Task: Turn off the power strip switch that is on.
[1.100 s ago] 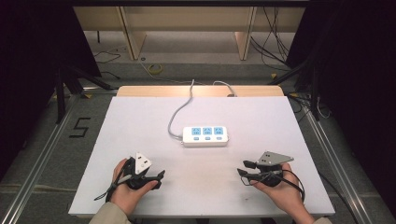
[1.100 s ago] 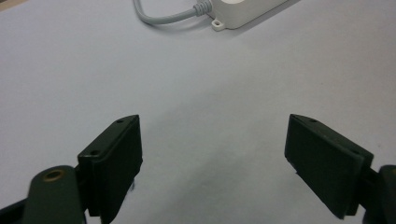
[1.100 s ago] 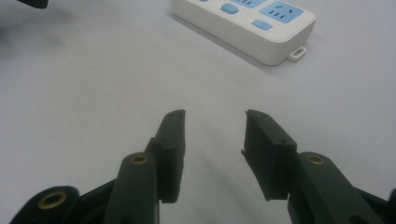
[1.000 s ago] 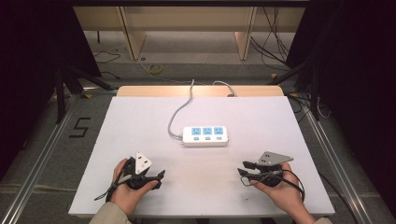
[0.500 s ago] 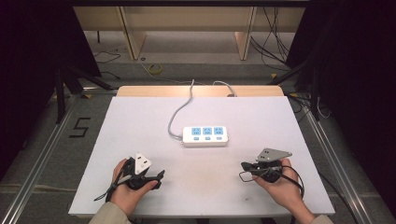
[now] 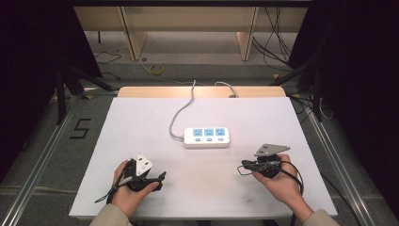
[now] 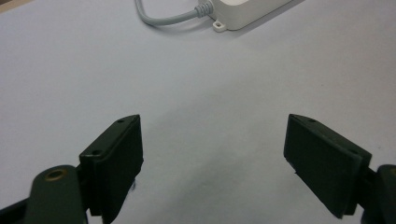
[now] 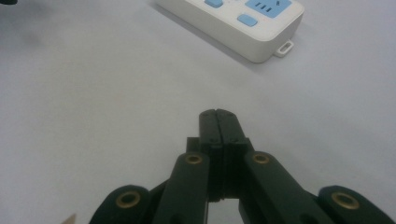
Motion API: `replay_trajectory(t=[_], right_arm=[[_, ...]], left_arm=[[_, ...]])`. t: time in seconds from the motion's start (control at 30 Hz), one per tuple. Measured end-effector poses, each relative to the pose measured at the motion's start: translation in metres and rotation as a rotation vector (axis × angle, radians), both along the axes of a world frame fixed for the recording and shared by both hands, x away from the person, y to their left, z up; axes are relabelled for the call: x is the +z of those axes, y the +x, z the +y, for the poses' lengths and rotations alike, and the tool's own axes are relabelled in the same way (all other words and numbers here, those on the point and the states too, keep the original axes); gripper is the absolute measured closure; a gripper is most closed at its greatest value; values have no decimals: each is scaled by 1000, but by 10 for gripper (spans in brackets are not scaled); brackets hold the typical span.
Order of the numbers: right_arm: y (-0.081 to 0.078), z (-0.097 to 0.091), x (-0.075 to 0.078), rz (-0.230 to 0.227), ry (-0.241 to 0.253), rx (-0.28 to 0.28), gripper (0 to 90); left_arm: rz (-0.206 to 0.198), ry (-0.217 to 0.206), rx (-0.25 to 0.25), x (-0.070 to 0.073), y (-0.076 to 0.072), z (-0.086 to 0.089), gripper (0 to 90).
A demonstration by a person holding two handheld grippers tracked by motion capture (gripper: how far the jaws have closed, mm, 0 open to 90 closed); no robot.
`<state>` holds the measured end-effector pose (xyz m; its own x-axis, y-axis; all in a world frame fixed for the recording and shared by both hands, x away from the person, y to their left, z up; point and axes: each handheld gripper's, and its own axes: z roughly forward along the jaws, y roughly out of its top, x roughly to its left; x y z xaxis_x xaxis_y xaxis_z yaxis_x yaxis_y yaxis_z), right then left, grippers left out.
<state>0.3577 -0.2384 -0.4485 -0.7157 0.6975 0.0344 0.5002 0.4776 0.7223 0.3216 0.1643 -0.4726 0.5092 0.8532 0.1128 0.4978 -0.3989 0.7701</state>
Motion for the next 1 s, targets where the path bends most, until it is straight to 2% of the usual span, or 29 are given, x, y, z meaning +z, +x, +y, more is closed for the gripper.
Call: replay_trajectory(t=[0.33, 1.0], right_arm=[[10, 6, 5, 26, -22, 0, 900], [29, 16, 13, 42, -56, -5, 900]], left_arm=[[-2, 2, 1, 0, 0, 0, 199], [-2, 3, 1, -1, 1, 0, 204]])
